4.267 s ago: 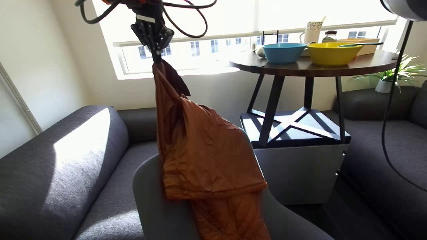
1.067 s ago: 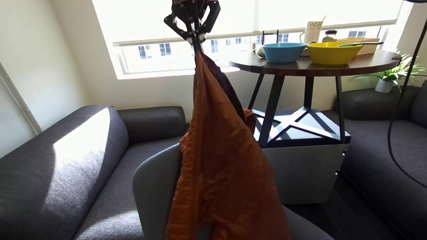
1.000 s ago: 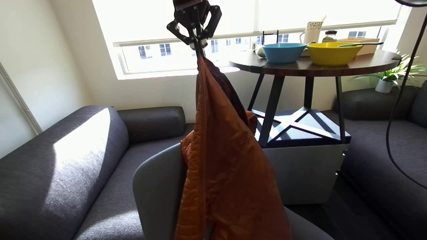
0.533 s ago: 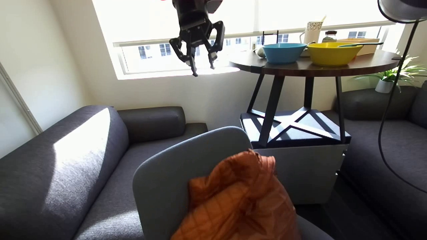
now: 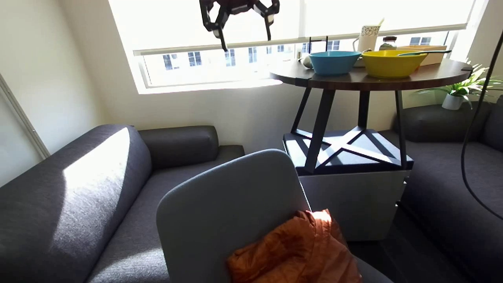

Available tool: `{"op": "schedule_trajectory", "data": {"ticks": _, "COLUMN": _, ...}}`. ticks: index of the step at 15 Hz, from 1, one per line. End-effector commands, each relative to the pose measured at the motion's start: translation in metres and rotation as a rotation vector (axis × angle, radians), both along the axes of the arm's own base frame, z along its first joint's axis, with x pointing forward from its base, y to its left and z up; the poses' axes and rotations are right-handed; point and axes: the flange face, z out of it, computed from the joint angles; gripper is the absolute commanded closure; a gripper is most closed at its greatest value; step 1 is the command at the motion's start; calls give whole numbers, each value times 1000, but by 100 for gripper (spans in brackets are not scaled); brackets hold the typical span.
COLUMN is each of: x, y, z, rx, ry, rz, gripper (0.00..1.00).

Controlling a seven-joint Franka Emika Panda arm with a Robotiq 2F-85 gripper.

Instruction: Put the jersey on the seat of the chair

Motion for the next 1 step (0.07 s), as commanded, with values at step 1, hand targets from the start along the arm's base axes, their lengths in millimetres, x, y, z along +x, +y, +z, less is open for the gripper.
{"op": "schedule_trajectory", "data": {"ticks": 1, "x": -4, "y": 0, "z": 10, "rx": 1, "ry": -15, "rz": 10, "gripper": 0}}
